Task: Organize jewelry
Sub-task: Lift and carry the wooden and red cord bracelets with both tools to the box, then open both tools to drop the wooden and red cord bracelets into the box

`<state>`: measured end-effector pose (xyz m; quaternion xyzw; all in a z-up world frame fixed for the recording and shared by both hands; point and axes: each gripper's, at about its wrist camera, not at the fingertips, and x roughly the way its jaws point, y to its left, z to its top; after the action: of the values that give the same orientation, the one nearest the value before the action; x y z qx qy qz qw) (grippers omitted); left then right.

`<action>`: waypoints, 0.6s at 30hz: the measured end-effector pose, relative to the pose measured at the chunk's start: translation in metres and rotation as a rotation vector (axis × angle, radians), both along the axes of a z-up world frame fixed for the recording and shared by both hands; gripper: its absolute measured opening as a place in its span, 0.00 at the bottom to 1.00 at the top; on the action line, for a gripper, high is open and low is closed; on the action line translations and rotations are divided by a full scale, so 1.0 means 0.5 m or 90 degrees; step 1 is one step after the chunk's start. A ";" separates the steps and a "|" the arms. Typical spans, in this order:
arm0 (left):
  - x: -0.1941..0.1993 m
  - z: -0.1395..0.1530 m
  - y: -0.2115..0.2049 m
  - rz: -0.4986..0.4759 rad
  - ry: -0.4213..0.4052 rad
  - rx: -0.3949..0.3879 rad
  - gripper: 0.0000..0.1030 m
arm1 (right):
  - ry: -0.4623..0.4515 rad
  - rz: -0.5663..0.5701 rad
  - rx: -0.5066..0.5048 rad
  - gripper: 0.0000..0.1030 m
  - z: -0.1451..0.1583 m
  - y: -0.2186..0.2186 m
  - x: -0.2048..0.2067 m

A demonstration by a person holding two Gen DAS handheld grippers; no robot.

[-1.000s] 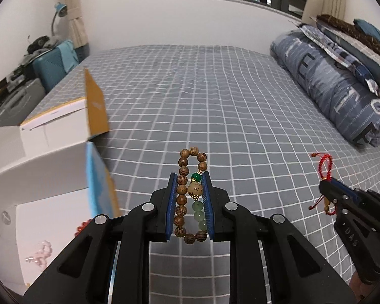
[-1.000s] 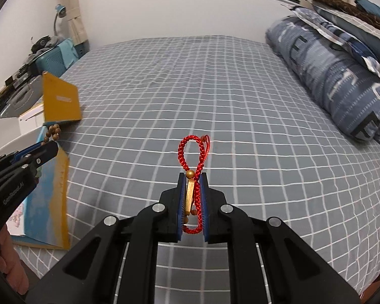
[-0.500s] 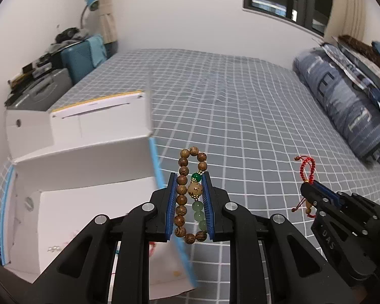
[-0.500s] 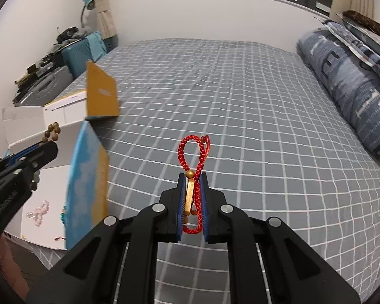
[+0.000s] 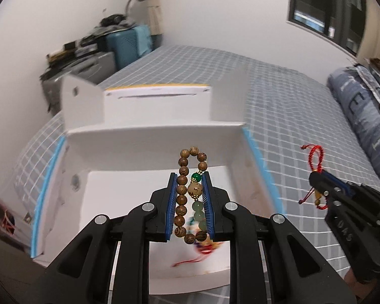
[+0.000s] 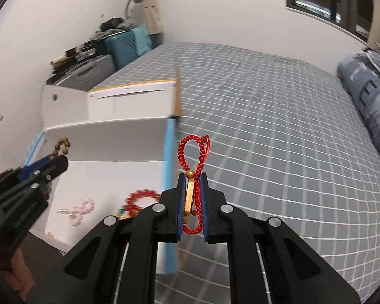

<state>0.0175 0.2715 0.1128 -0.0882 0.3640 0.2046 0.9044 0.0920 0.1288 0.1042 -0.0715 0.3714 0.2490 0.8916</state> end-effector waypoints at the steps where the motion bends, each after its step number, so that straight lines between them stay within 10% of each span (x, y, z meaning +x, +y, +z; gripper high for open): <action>1: -0.009 -0.004 0.014 0.009 0.001 0.000 0.18 | 0.000 0.010 0.000 0.10 -0.001 0.019 -0.007; 18: -0.069 -0.129 0.190 0.088 0.091 -0.043 0.18 | 0.083 0.070 -0.071 0.10 -0.130 0.224 -0.022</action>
<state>-0.0170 0.3665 0.0485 -0.1286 0.4273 0.2600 0.8563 0.0810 0.2408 0.0390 -0.1251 0.4372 0.2805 0.8453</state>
